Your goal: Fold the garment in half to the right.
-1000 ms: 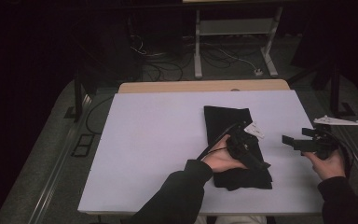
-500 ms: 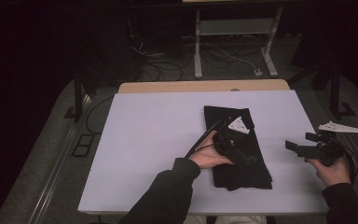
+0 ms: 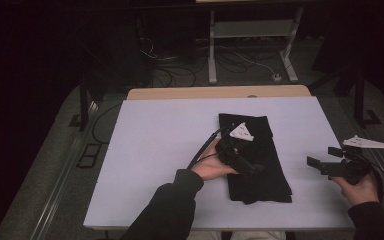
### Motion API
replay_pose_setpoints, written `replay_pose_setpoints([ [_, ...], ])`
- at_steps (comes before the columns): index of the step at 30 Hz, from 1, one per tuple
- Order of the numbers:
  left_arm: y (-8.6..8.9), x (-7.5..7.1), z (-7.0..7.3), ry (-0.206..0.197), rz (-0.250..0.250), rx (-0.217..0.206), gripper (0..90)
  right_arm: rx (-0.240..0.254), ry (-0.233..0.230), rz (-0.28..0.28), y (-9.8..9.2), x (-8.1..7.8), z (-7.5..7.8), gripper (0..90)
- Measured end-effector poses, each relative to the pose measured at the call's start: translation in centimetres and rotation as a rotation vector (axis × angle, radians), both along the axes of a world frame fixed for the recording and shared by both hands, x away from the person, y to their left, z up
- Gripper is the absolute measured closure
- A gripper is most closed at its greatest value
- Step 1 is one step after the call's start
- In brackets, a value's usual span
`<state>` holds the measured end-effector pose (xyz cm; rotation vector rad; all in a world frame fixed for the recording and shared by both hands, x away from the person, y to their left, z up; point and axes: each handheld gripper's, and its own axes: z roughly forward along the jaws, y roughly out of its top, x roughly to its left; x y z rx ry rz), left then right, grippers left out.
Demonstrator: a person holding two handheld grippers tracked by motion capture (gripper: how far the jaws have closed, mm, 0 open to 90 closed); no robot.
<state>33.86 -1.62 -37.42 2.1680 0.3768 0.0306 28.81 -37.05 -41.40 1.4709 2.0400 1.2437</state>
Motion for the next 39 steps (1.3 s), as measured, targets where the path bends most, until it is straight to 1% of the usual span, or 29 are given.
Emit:
replay_pose_setpoints([
  [4, 1.3, -0.1, 0.1, -0.007, 0.015, -0.010, 0.0, 0.008, -0.009, 0.011, 0.0, -0.4, -0.1, 0.0],
  [6, 2.1, -0.2, 0.2, -0.008, 0.026, -0.014, 0.0, 0.013, -0.005, 0.015, 0.1, -0.6, -0.2, 0.0],
  [8, 2.7, -0.2, 0.2, -0.010, 0.035, -0.017, 0.0, 0.013, 0.002, 0.024, 0.3, -0.8, -0.3, 0.0],
  [9, 2.9, -0.2, 0.2, -0.010, 0.038, -0.019, 0.0, 0.007, -0.002, 0.028, 0.3, -0.8, -0.4, 0.0],
  [17, 5.0, -0.2, 0.3, -0.015, 0.073, -0.029, 0.0, 0.009, -0.006, 0.038, 0.5, -1.1, -0.5, 0.0],
  [18, 5.3, -0.3, 0.3, -0.015, 0.078, -0.032, 0.0, 0.012, 0.001, 0.037, 0.5, -1.2, -0.5, 0.0],
  [23, 6.5, -0.4, 0.1, -0.015, 0.097, -0.041, 0.0, 0.010, 0.001, 0.042, 0.6, -1.1, -0.6, 0.0],
  [26, 7.1, -0.4, -0.3, -0.014, 0.111, -0.026, 0.0, 0.013, 0.002, 0.043, 0.6, -1.1, -0.6, 0.0],
  [34, 8.9, -0.5, -0.7, -0.006, 0.145, -0.032, 0.0, 0.017, 0.003, 0.049, 0.8, -1.0, -0.6, 0.0],
  [36, 9.5, -0.6, -0.8, -0.007, 0.160, -0.044, 0.0, 0.018, 0.002, 0.050, 0.8, -1.0, -0.6, 0.0],
  [39, 10.3, -0.7, -0.8, -0.009, 0.178, -0.051, 0.0, 0.018, 0.002, 0.051, 0.8, -1.0, -0.6, 0.0],
])
